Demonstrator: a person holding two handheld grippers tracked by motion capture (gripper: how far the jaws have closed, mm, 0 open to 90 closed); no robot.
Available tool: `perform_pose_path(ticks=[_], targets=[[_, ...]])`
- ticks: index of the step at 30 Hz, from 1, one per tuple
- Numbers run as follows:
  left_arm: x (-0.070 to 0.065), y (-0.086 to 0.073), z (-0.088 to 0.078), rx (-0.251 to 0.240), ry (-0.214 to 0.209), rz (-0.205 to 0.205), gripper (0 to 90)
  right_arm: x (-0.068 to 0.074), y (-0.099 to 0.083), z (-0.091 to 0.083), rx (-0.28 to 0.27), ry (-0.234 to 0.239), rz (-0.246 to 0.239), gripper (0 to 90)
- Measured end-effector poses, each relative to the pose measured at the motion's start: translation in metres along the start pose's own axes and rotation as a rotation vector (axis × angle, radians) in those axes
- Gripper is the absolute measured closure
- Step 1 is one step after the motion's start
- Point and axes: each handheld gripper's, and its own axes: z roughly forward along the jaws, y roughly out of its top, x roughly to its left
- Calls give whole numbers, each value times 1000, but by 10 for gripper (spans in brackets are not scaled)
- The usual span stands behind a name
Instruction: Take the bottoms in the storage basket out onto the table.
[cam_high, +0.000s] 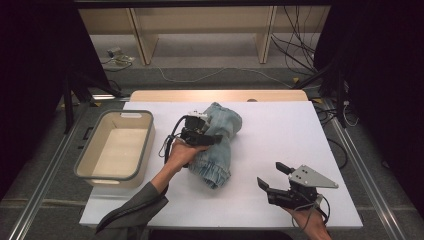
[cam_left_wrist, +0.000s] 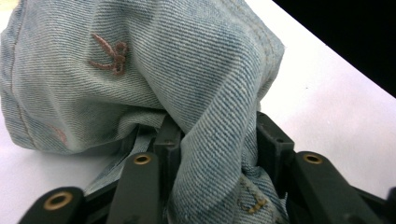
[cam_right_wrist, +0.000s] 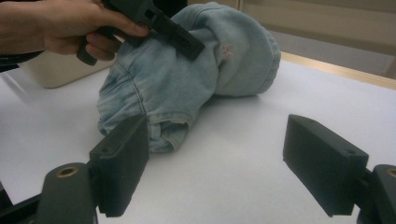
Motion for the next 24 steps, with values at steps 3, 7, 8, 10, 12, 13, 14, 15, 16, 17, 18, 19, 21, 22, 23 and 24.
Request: perform_pose_path(ticks=[3,7,8,10,12,13,14,15,16,17,18,19,21,22,23,24], targets=[[-1,0,0,-1,2,-2,556,0,0,0,-2,1,1,235],[-2,-1,1,-4,3,-2,522,0,0,0,-2,1,1,235],[-2,-1,1,-3,1,-4,519,0,0,0,-2,1,0,235],[-1,-1,2,2,-4,-6,506,0,0,0,-1,1,1,235],[-1,0,2,6,-8,-14,483,0,0,0,-1,1,1,235],[-2,0,2,7,-6,-14,472,0,0,0,-1,1,1,235],[-2,0,2,9,-4,-15,455,0,0,0,-1,1,2,235],[-2,0,2,12,-4,-17,440,0,0,0,-1,1,2,235],[-2,0,2,18,-3,-19,428,0,0,0,-1,1,2,235],[-2,1,2,23,1,-20,412,0,0,0,-1,1,1,234],[-2,1,2,23,3,-22,381,0,0,0,-1,1,2,235],[-2,1,2,24,5,-26,352,0,0,0,-1,1,2,235],[-2,1,2,33,12,-34,280,0,0,0,-1,2,1,235],[-2,1,3,37,14,-34,249,0,0,0,0,2,1,235],[-2,1,3,42,18,-37,235,0,0,0,-1,2,1,235],[-2,2,3,47,22,-38,212,0,0,0,0,1,0,235]])
